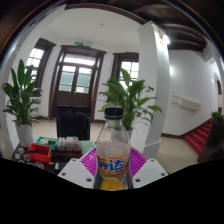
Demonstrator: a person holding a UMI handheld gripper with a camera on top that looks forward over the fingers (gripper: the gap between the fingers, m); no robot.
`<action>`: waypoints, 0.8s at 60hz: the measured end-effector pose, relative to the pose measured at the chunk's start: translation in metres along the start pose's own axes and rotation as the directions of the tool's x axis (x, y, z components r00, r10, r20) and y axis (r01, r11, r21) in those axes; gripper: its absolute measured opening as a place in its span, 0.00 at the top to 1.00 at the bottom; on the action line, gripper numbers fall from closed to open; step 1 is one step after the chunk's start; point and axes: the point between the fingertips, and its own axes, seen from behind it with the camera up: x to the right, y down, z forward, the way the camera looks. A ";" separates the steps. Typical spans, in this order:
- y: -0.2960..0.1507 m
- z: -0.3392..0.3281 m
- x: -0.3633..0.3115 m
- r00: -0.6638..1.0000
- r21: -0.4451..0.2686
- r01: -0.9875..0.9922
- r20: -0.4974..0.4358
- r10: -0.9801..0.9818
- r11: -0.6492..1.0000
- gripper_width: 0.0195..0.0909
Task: Pour water
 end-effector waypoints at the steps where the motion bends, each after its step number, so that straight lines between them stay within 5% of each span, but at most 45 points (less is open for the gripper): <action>1: 0.001 -0.002 -0.004 1.000 -0.008 -0.006 -0.001 0.006 1.000 0.74; 16: 0.089 0.023 0.018 0.995 -0.084 -0.088 0.034 0.091 0.993 0.69; 18: 0.082 0.020 0.021 0.994 -0.032 -0.105 0.035 0.106 0.994 0.71; 30: 0.084 0.012 0.022 0.987 0.004 -0.154 0.045 0.154 0.988 0.68; 37: 0.084 0.011 0.019 0.990 -0.001 -0.131 0.060 0.130 0.991 0.56; 43: 0.097 0.006 0.021 0.992 -0.055 -0.113 0.054 0.116 0.992 0.23; 48: 0.100 -0.008 0.022 0.990 -0.063 -0.122 0.066 0.127 0.990 0.15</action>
